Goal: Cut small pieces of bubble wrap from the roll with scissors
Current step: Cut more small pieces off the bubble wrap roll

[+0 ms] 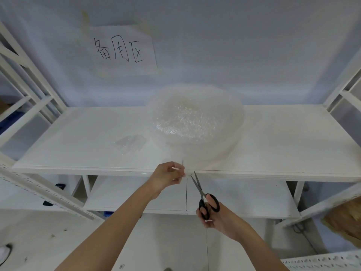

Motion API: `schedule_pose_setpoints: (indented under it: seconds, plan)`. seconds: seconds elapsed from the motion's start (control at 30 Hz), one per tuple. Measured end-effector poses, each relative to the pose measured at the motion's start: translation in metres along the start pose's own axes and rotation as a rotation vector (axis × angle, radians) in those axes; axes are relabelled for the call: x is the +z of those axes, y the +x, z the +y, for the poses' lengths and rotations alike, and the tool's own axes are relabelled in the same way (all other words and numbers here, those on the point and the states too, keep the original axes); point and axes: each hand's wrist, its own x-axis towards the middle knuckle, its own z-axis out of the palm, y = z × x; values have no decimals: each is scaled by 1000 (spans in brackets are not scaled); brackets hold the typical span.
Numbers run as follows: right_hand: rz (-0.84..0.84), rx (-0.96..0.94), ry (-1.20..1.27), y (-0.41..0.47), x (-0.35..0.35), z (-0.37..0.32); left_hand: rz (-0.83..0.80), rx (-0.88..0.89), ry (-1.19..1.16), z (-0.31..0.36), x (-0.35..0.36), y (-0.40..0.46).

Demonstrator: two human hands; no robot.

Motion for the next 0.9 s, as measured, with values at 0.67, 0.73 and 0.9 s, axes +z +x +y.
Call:
schedule_pose_setpoints:
  seconds: [0.67,0.73,0.9]
  plan:
    - [-12,6,-114,2,6,-22,66,76,-39,-4,4,-4]
    - [-4,23,-137,4,5,-23,68,87,-51,-6,4,-4]
    - [7,53,-153,12,3,-20,71,61,-189,-6,6,-3]
